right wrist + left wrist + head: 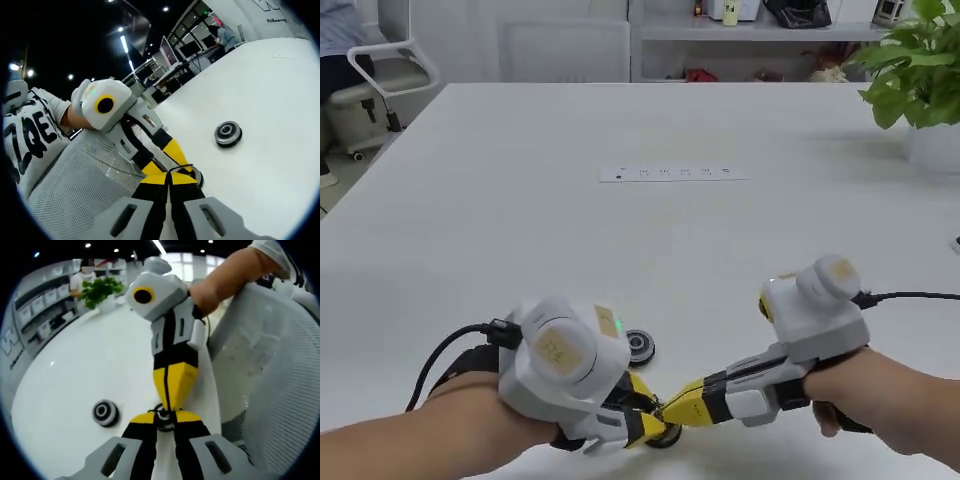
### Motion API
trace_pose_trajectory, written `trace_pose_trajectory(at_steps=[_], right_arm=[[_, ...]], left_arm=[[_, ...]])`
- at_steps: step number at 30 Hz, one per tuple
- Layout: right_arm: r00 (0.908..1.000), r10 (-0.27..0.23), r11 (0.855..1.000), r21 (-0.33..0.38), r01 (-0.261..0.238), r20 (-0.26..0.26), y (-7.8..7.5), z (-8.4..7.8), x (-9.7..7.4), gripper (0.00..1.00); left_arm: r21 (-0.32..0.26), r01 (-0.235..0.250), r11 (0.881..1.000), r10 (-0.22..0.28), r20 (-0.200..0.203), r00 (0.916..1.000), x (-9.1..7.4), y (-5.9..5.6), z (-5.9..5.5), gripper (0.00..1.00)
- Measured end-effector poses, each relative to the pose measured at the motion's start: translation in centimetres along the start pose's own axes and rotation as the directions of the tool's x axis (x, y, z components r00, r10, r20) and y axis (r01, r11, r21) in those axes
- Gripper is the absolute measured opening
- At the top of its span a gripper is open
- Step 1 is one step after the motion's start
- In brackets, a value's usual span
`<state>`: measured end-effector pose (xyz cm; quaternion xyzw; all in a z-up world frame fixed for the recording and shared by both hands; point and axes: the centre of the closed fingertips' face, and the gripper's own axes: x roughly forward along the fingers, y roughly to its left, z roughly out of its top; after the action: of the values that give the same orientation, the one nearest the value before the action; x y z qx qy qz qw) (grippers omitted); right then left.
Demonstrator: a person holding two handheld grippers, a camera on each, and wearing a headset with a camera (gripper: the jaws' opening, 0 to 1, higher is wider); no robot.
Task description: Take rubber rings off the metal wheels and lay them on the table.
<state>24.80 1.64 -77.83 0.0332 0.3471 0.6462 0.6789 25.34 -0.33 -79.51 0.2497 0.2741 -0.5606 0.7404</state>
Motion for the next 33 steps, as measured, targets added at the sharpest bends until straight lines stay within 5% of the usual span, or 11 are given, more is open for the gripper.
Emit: trace_pose_trajectory(at_steps=[3,19,33], right_arm=[[0.9998,0.017,0.999,0.043,-0.017,0.008,0.2,-0.1,0.0,0.00],[0.9998,-0.017,1.000,0.024,0.017,0.008,-0.7,0.0,-0.8,0.00],[0.9995,-0.016,0.999,0.031,0.015,0.027,-0.4,0.7,-1.5,0.00]], left_arm=[[-0.009,-0.002,1.000,0.002,0.008,1.0000,-0.1,0.0,0.0,0.12],[0.014,0.020,1.000,-0.021,0.033,0.9992,-0.2,0.0,0.1,0.15],[0.009,0.048,0.999,-0.048,0.092,0.9946,-2.6,-0.1,1.4,0.27]])
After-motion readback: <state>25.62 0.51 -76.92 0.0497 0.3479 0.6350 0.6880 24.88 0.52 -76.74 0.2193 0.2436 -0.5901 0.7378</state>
